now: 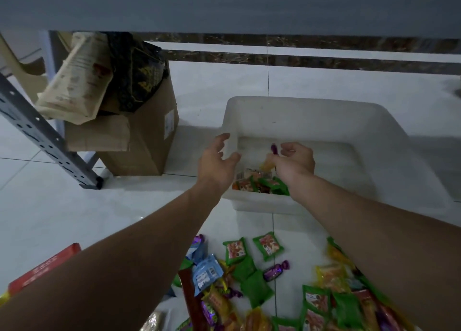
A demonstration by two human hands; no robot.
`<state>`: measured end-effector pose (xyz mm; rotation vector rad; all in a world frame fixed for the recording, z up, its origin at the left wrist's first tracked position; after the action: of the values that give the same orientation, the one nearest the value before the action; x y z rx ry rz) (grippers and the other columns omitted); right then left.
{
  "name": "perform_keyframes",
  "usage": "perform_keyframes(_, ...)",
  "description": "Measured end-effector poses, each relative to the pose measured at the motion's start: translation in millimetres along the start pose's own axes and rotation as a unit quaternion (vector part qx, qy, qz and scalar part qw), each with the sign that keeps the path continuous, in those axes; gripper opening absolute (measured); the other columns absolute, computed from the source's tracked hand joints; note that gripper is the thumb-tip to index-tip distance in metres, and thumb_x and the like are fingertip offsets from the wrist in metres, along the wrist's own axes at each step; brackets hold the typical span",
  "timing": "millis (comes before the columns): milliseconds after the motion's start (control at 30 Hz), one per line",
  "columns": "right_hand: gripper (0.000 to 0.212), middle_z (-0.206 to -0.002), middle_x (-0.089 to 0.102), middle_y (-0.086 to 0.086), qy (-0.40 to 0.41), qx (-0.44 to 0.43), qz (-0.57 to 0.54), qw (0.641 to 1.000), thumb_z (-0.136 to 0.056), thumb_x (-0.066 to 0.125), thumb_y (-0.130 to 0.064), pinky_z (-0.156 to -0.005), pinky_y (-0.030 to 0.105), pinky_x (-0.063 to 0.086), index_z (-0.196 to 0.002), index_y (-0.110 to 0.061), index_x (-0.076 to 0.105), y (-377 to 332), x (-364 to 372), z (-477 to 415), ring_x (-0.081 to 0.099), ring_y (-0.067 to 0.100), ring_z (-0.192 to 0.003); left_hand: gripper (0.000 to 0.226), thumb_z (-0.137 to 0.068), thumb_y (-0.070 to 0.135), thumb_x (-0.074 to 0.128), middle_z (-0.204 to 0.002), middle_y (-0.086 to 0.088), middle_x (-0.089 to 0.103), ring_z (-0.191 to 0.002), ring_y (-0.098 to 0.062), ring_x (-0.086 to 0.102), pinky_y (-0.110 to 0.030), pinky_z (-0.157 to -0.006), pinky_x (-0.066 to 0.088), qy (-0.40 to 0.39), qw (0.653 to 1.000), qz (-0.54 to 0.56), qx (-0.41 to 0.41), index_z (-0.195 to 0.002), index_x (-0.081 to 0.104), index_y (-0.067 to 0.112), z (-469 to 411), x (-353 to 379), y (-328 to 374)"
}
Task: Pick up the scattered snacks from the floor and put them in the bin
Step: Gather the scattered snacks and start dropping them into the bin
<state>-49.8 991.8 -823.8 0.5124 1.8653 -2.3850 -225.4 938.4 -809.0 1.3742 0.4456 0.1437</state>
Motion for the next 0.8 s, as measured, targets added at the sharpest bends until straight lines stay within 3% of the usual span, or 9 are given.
perform_keyframes(67,0.049,-0.132,0.056,-0.001,-0.021,-0.033,0.041,0.998,-0.084,0.071,-0.020,-0.099,0.029,0.046,-0.130,-0.018,0.055,-7,4,10,0.056,0.017,-0.113,0.050,-0.091,0.019,0.063,-0.144,-0.005,0.046,-0.129,-0.023,0.046,-0.043,-0.104,0.043,0.009,1.000,-0.006,0.006,-0.137,0.047,0.030,5,-13,2)
perform_keyframes(133,0.048,-0.133,0.055,-0.001,-0.054,-0.079,0.062,0.994,-0.086,0.068,-0.024,-0.103,0.031,0.044,-0.132,-0.021,0.054,-18,11,24,0.054,0.016,-0.117,0.050,-0.090,0.021,0.064,-0.143,-0.005,0.047,-0.129,-0.022,0.047,-0.041,-0.105,0.042,0.027,0.999,-0.015,0.013,-0.136,0.048,0.031,12,-31,1)
perform_keyframes(200,0.045,-0.128,0.056,-0.003,-0.084,-0.125,0.077,0.986,-0.086,0.068,-0.026,-0.101,0.029,0.044,-0.130,-0.021,0.056,-32,23,40,0.053,0.014,-0.117,0.048,-0.090,0.023,0.063,-0.141,-0.004,0.049,-0.129,-0.021,0.047,-0.035,-0.103,0.042,0.049,0.998,-0.039,0.027,-0.135,0.049,0.030,20,-53,-1)
perform_keyframes(333,0.050,-0.128,0.056,-0.004,-0.132,-0.187,0.095,0.969,-0.085,0.070,-0.030,-0.085,0.020,0.047,-0.132,-0.022,0.055,-56,62,72,0.054,0.013,-0.116,0.045,-0.090,0.024,0.063,-0.137,0.002,0.054,-0.124,-0.014,0.049,-0.037,-0.105,0.042,0.091,0.992,-0.071,0.042,-0.134,0.051,0.029,39,-110,-10)
perform_keyframes(433,0.051,-0.133,0.056,-0.001,-0.182,-0.222,0.087,0.954,-0.085,0.071,-0.031,-0.099,0.028,0.045,-0.132,-0.023,0.054,-70,105,103,0.053,0.014,-0.120,0.043,-0.091,0.025,0.062,-0.133,0.006,0.056,-0.116,-0.009,0.051,-0.026,-0.098,0.041,0.141,0.985,-0.093,0.047,-0.133,0.052,0.026,56,-163,-13)
perform_keyframes(567,0.051,-0.129,0.056,-0.001,-0.258,-0.243,0.089,0.931,-0.085,0.072,-0.032,-0.087,0.026,0.046,-0.132,-0.025,0.054,-84,175,158,0.056,0.013,-0.113,0.042,-0.090,0.031,0.061,-0.132,0.004,0.058,-0.122,-0.018,0.052,-0.035,-0.100,0.045,0.216,0.967,-0.129,0.037,-0.131,0.055,0.029,84,-244,-17)
perform_keyframes(800,0.055,-0.130,0.054,0.001,-0.391,-0.257,0.132,0.874,-0.085,0.071,-0.032,-0.083,0.025,0.042,-0.135,-0.021,0.051,-125,294,280,0.054,0.012,-0.107,0.041,-0.092,0.032,0.059,-0.140,0.008,0.050,-0.117,-0.013,0.052,-0.041,-0.105,0.042,0.319,0.941,-0.112,0.004,-0.133,0.052,0.031,151,-378,-33)
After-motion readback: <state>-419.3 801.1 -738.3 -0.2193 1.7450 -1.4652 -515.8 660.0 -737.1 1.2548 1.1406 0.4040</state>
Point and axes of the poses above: each hand's wrist, its own z-axis away from the middle knuckle, its own x-axis out of the palm, y = z × x, the point moved 5 cm from there along -z, towards the middle knuckle
